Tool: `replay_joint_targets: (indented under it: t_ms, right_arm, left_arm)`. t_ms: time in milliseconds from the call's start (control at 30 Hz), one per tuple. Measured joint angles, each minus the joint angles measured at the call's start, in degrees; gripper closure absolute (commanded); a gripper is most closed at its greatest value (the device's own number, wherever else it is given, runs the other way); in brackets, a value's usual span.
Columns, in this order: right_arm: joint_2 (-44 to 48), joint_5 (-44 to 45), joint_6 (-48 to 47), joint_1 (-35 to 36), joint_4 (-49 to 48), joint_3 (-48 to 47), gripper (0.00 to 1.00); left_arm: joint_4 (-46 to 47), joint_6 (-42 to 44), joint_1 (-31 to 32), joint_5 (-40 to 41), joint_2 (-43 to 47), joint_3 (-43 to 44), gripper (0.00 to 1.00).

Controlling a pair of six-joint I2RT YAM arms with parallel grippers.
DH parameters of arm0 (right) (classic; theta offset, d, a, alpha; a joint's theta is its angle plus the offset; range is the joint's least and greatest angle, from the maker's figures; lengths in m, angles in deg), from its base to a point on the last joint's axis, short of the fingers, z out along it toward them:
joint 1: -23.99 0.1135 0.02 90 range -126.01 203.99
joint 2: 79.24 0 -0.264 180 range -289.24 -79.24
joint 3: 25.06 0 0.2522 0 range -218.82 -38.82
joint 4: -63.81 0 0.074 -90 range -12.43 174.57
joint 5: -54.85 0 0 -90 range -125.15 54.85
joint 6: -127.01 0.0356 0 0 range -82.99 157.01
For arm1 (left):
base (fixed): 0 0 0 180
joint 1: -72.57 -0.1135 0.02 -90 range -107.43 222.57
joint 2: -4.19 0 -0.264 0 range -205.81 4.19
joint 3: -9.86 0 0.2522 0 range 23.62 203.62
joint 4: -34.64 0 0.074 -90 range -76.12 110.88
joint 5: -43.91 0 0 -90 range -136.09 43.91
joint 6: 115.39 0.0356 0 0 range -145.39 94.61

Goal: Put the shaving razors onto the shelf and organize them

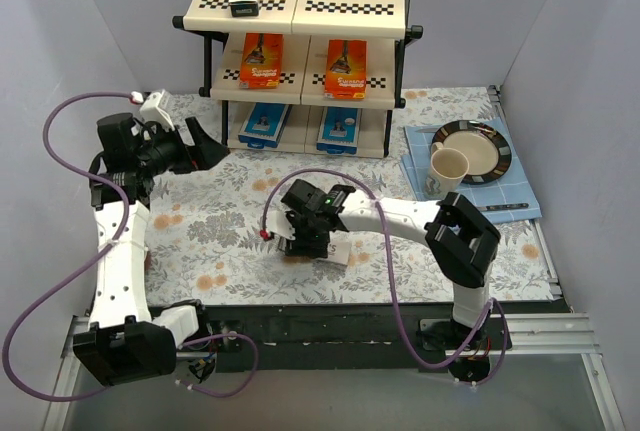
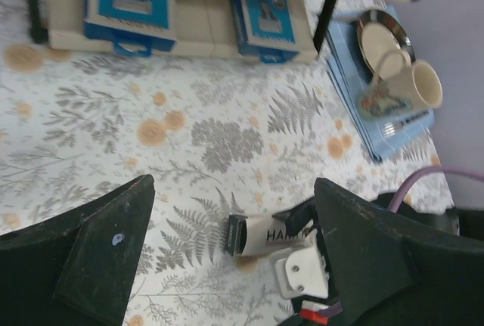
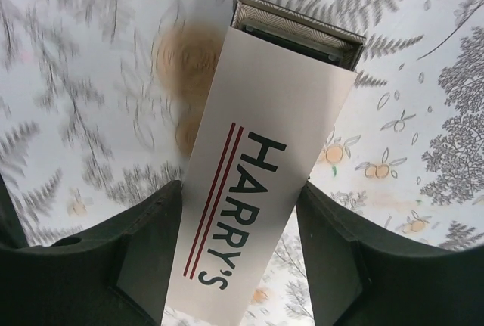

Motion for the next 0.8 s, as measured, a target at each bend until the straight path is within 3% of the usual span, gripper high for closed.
replay_joint_targets:
  t_ms: [100, 200, 300, 333, 467, 567, 600, 667, 700, 733, 767, 800]
  right_arm:
    - [2.29, -2.45, -11.82, -1.88, 2.54, 2.62, 0.45]
    - [5.20, -4.74, -25.79, -3.02, 2.25, 6.36, 0.39]
    - [9.94, -4.92, -37.92, -3.15, -2.40, 13.18, 0.23]
    - [11.17, -4.55, -40.68, -3.15, -4.33, 15.21, 0.02]
    - [12.68, -1.81, -46.36, -3.26, -7.87, 18.45, 0.01]
    - [13.20, -1.40, -42.58, -4.13, -5.97, 16.35, 0.04]
    - [13.66, -1.57, -39.71, -4.44, -4.44, 14.91, 0.09]
    - [15.80, -2.38, -33.70, -4.85, -2.32, 12.26, 0.48]
    - [17.29, -2.75, -30.45, -5.01, -1.36, 11.10, 0.86]
    - [19.12, -3.21, -25.16, -5.09, -0.07, 9.68, 0.98]
    - [20.28, -3.63, -22.99, -5.11, 0.57, 8.85, 0.99]
    - [21.55, -4.09, -19.15, -5.11, 1.29, 8.24, 0.99]
  left_arm:
    - [0.94, 2.14, 1.16, -4.66, 0.07, -3.39, 0.14]
    - [1.55, 4.37, 3.54, -6.97, 0.15, -5.92, 0.14]
    - [2.05, 5.64, 8.13, -6.91, 0.11, -8.35, 0.15]
    - [2.14, 5.77, 10.12, -6.67, 0.02, -9.05, 0.15]
    - [2.51, 4.59, 14.82, -6.36, -0.81, -12.37, 0.17]
    - [2.89, 2.99, 14.88, -4.66, -1.57, -15.26, 0.21]
    - [3.39, 2.34, 15.02, -3.63, -1.84, -16.48, 0.25]
    - [4.22, 0.24, 15.56, -1.79, -2.34, -19.10, 0.36]
    - [4.59, -0.90, 15.98, -0.98, -2.73, -20.31, 0.41]
    - [5.22, -2.19, 16.48, -0.44, -3.23, -21.49, 0.46]
    - [6.03, -3.41, 17.03, 0.00, -3.78, -22.64, 0.54]
    - [6.86, -4.57, 17.75, 0.46, -4.42, -23.74, 0.73]
